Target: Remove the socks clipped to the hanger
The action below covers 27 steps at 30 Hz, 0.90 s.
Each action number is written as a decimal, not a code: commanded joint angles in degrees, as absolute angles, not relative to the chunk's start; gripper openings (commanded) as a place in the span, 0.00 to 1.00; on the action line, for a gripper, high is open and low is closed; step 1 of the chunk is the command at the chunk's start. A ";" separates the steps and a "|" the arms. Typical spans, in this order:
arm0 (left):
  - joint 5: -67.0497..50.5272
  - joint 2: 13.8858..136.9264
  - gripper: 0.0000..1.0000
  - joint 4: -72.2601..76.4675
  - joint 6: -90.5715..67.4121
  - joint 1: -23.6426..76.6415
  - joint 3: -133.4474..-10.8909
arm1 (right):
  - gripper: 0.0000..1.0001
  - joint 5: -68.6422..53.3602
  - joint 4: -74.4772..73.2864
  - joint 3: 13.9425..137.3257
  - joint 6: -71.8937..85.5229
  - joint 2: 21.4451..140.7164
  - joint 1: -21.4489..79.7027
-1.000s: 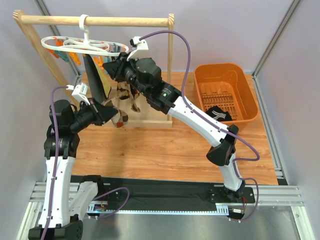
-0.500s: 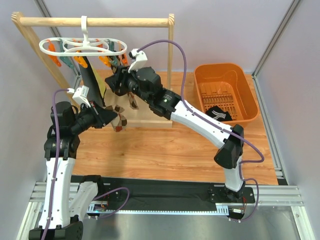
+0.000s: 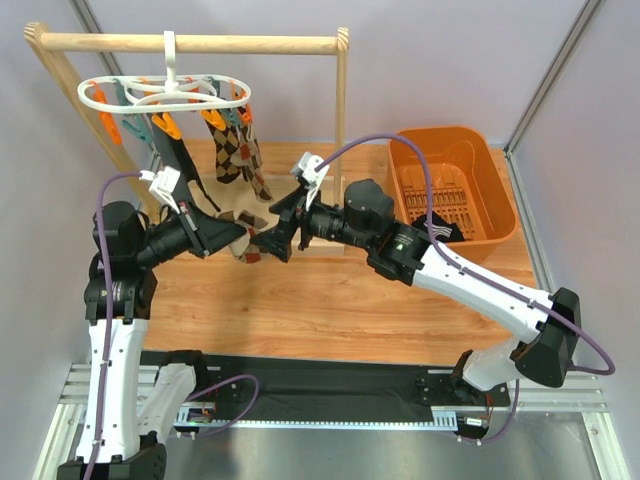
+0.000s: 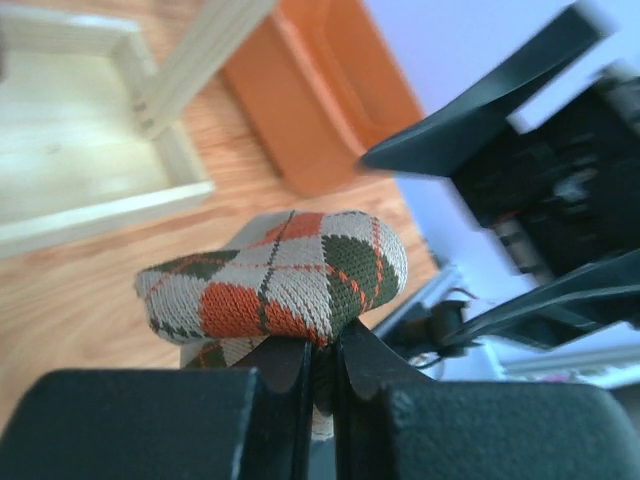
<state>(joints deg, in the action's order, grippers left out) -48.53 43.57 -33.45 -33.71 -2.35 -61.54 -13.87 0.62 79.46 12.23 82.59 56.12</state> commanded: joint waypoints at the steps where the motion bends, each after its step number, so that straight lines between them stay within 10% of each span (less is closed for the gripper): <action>1: -60.02 43.42 0.00 -20.06 -44.79 -1.94 -61.53 | 0.86 -23.11 2.64 75.85 5.37 82.09 56.60; 7: -60.91 44.03 0.00 -13.72 -50.79 1.58 -62.05 | 0.80 -23.38 4.66 74.01 5.97 82.71 57.04; 10: -59.95 44.38 0.00 -13.88 -51.33 2.02 -61.70 | 0.33 -19.97 6.15 71.90 8.25 81.22 56.95; 13: -57.31 45.00 0.21 -16.17 -50.63 2.02 -61.44 | 0.00 -14.17 8.26 67.34 11.32 78.33 55.38; 17: -50.90 45.97 0.64 -23.79 -46.16 2.02 -63.27 | 0.00 -3.04 2.57 64.08 18.87 72.63 49.67; 27: -32.70 48.60 0.88 -37.34 -30.43 2.02 -66.53 | 0.00 4.81 -32.32 66.79 26.72 54.67 21.81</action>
